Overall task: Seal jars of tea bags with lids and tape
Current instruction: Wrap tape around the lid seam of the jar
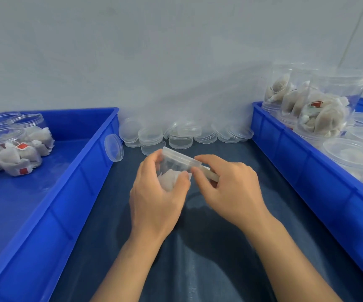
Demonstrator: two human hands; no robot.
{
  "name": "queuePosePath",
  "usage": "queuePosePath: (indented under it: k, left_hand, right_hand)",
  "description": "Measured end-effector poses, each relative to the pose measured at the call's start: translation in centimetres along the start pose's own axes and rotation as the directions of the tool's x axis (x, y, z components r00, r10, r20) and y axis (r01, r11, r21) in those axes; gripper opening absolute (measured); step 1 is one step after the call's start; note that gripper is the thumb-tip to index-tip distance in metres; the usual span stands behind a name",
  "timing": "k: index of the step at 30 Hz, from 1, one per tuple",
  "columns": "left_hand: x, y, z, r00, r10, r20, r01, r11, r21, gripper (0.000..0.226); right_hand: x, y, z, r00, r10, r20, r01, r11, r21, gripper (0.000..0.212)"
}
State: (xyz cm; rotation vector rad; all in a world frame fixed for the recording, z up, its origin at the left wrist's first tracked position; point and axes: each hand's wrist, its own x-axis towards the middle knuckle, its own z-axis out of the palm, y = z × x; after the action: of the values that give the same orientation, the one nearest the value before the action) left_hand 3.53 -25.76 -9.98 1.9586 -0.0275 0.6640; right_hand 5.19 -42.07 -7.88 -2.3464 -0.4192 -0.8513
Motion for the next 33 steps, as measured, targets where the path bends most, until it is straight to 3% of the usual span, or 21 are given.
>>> queuePosePath:
  k: [6,10,13,18,33]
  left_hand:
    - [0.5,0.2,0.0,0.986,-0.161,-0.039,0.16,0.986,-0.038,0.043]
    - [0.6,-0.2,0.0,0.983,-0.17,-0.064,0.166,0.984,-0.067,0.045]
    - [0.8,-0.3,-0.1,0.976,-0.201,-0.08,0.189,0.972,-0.136,0.044]
    - [0.8,-0.4,-0.1,0.977,-0.195,-0.084,0.183,0.974,-0.131,0.046]
    - [0.6,-0.4,-0.1,0.984,-0.155,-0.09,0.143,0.981,-0.134,0.048]
  right_hand:
    - [-0.2,-0.8,0.3,0.999,-0.044,0.02,0.045,0.999,-0.009,0.043]
    - [-0.2,-0.7,-0.1,0.989,-0.023,0.148,0.015,0.998,0.058,0.055]
    - [-0.1,-0.5,-0.7,0.984,-0.036,0.172,0.015,0.993,0.119,0.048]
    - [0.1,-0.4,-0.9,0.99,-0.059,0.129,0.049,0.996,0.078,0.043]
    - [0.3,0.7,-0.3,0.983,0.078,0.169,-0.074,0.997,-0.028,0.046]
